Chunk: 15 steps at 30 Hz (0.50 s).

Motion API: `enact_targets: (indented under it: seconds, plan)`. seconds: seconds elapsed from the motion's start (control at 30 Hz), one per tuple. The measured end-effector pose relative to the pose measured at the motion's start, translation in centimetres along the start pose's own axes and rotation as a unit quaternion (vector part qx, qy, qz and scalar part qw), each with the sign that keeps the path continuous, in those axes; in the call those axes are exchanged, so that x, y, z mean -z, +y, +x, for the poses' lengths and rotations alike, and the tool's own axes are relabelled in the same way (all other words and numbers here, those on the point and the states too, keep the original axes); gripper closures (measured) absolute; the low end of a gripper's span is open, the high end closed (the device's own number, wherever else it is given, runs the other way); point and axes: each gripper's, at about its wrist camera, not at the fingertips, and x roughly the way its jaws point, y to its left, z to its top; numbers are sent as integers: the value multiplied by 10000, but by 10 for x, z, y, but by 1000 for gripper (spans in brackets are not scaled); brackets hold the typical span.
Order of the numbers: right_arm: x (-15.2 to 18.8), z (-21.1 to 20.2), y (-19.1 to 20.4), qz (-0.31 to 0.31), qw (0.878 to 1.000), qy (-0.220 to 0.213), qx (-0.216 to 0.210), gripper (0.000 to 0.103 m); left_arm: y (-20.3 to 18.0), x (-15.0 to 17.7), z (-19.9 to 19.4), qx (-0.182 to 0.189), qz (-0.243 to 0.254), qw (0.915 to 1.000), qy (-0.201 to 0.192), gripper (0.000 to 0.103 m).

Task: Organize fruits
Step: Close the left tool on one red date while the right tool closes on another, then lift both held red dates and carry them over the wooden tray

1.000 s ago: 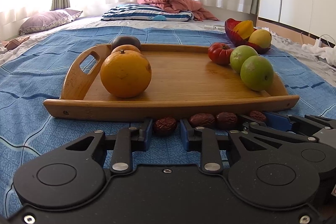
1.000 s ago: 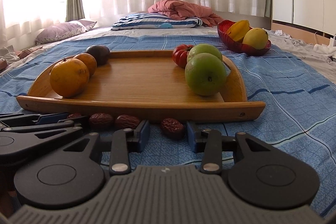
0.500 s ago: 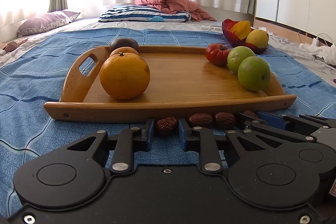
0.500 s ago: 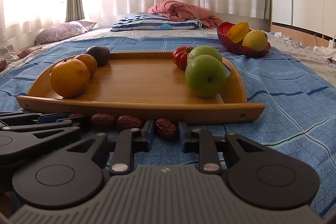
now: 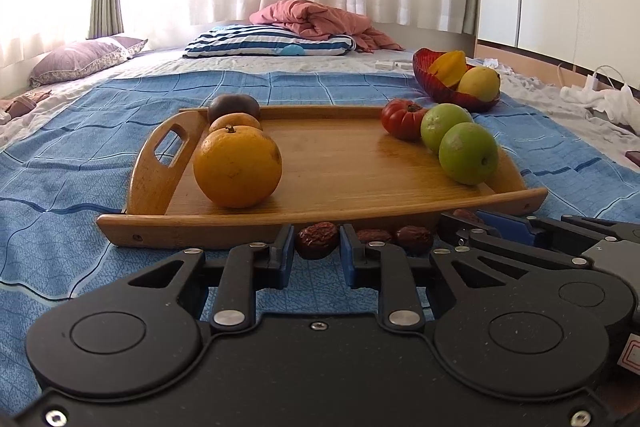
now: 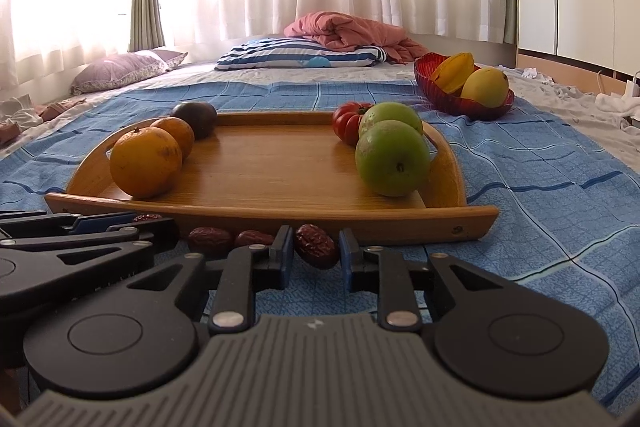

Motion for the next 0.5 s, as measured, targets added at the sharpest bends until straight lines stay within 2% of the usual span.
enact_targets:
  seconds: [0.5]
  plan:
    - [-17,-9,0,-103,9995,-304,-36,74,0,-19,-5,135,-80,9998,-154,80]
